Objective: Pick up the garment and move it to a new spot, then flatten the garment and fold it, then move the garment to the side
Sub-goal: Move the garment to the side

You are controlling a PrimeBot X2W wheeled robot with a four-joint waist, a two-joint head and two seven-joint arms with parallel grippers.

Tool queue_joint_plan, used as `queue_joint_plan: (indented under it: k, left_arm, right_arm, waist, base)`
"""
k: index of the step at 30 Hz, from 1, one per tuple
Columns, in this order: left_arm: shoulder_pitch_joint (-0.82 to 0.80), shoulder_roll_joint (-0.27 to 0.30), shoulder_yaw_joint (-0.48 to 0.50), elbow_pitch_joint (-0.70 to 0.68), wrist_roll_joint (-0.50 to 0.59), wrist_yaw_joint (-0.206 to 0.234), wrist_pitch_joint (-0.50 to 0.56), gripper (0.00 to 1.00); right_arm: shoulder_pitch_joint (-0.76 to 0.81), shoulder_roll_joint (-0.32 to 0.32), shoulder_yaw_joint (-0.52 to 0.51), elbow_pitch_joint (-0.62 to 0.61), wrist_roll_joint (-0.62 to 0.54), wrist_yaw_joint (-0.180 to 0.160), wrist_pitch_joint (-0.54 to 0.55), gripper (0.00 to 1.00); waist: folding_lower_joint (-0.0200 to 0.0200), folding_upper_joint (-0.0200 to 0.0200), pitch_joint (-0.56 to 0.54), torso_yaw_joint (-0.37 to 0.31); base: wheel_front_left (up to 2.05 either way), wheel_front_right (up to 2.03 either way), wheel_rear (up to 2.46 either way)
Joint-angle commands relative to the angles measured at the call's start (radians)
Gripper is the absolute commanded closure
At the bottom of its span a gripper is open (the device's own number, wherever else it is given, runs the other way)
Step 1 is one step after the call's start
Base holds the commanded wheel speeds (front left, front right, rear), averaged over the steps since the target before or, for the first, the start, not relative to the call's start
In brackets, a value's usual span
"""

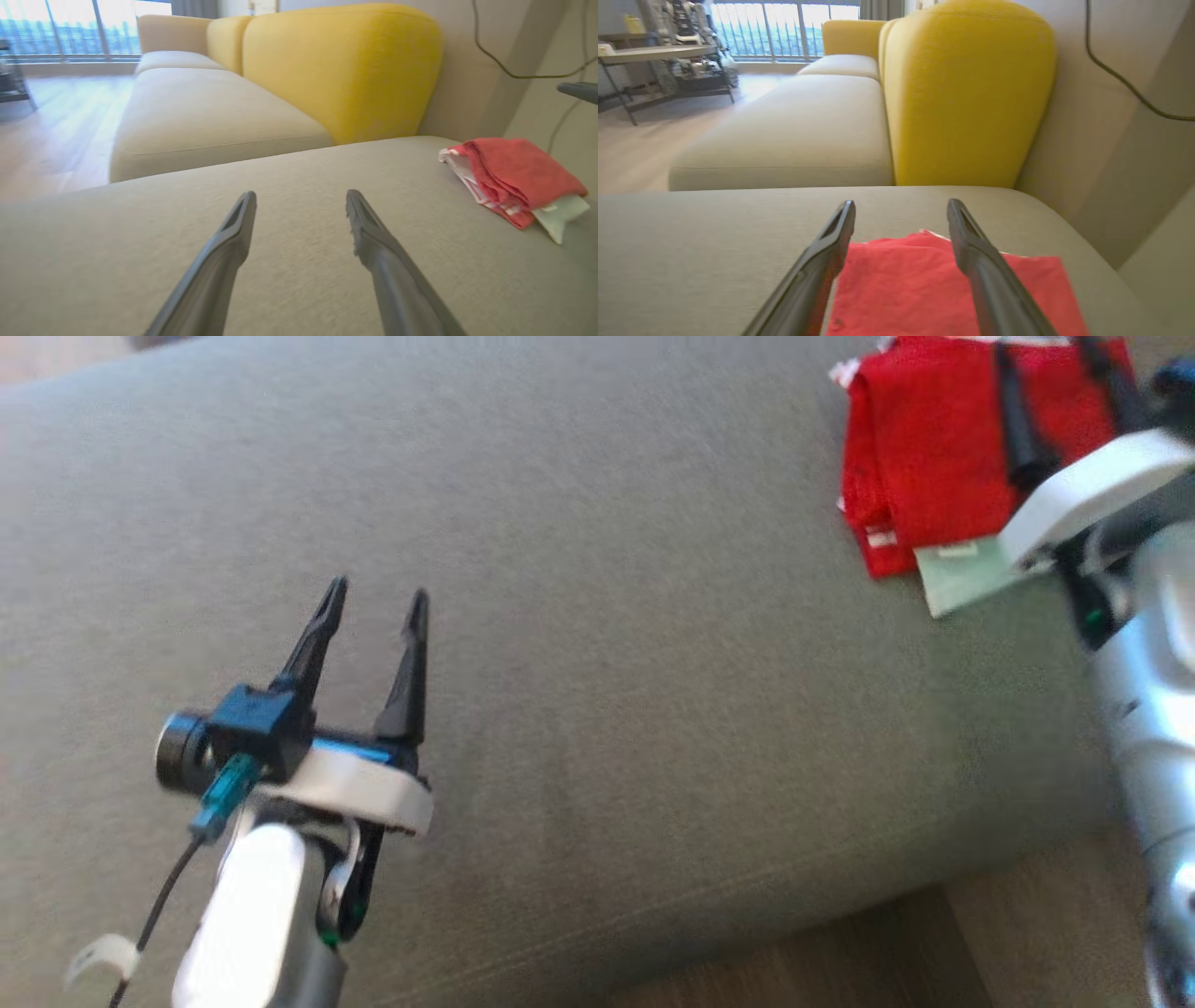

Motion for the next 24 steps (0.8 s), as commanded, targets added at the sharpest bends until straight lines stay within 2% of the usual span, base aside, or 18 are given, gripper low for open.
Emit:
queue_joint_plan:
  k: [1,6,11,15,18,24]
  left_arm:
    - [0.007,0.004,0.047,-0.03,-0.016,0.008,-0.011,0.0]
    - [0.083,-0.007,0.092,-0.069,-0.043,0.022,-0.012,0.0]
    - [0.156,-0.019,0.124,-0.1,-0.051,0.033,-0.012,0.0]
    - [0.206,-0.028,0.153,-0.115,-0.062,0.035,-0.012,0.0]
    - [0.241,-0.034,0.154,-0.122,-0.073,0.01,-0.012,0.0]
    - [0.297,-0.039,0.166,-0.128,-0.049,0.002,-0.012,0.0]
  right_arm:
    - [0.024,0.019,0.037,-0.052,0.018,-0.001,-0.004,0.0]
    - [0.148,0.035,0.099,-0.141,0.056,-0.001,0.002,0.0]
    - [0.289,0.049,0.104,-0.245,0.069,-0.001,-0.001,0.0]
    - [0.416,0.083,0.071,-0.321,0.037,-0.001,-0.005,0.0]
    - [0.516,0.12,0.035,-0.375,0.007,-0.001,-0.007,0.0]
    - [0.676,0.171,-0.022,-0.482,-0.056,-0.001,-0.009,0.0]
  waist:
    - [0.0001,0.0,-0.086,0.082]
    - [0.0001,0.0,-0.157,0.155]
    - [0.0001,0.0,-0.204,0.216]
    - [0.0001,0.0,-0.24,0.253]
    - [0.0001,0.0,-0.26,0.272]
    - [0.0001,0.0,-0.285,0.295]
  base:
    - [0.0,0.0,0.0]
    - [0.0,0.0,0.0]
    - [0.0,0.0,0.0]
    - [0.0,0.0,0.0]
    - [0.0,0.0,0.0]
    - [0.0,0.0,0.0]
